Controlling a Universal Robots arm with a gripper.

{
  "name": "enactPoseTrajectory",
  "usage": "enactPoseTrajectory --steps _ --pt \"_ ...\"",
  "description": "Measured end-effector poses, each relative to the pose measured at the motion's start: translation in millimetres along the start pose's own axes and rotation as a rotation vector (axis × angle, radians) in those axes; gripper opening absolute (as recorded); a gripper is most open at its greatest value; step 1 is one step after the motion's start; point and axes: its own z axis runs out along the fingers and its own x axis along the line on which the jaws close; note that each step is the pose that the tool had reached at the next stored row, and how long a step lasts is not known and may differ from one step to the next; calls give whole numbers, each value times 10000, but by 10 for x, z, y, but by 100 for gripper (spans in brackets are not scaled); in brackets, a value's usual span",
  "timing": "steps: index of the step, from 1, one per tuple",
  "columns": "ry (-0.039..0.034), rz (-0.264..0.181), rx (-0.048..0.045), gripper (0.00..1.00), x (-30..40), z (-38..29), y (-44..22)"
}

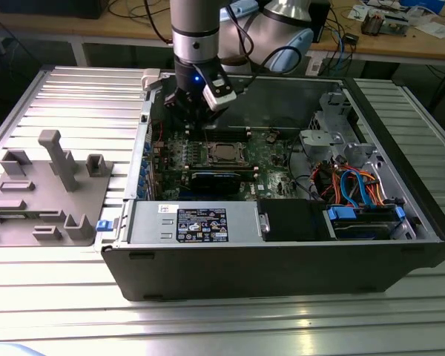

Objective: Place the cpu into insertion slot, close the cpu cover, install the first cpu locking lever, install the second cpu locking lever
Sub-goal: 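Install the first cpu locking lever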

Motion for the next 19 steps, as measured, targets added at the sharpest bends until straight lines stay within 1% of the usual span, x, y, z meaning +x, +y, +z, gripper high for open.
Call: enactPoseTrajectory --steps 3,6,9,13,19 --pt "-1 -23 -1 11 0 -8 47" --pt "-2 -46 -1 11 5 -29 95" --pt "-4 -65 -1 11 7 -36 132" --pt "-6 -93 -3 11 7 -54 167" --pt "-38 -138 -2 11 6 -86 222"
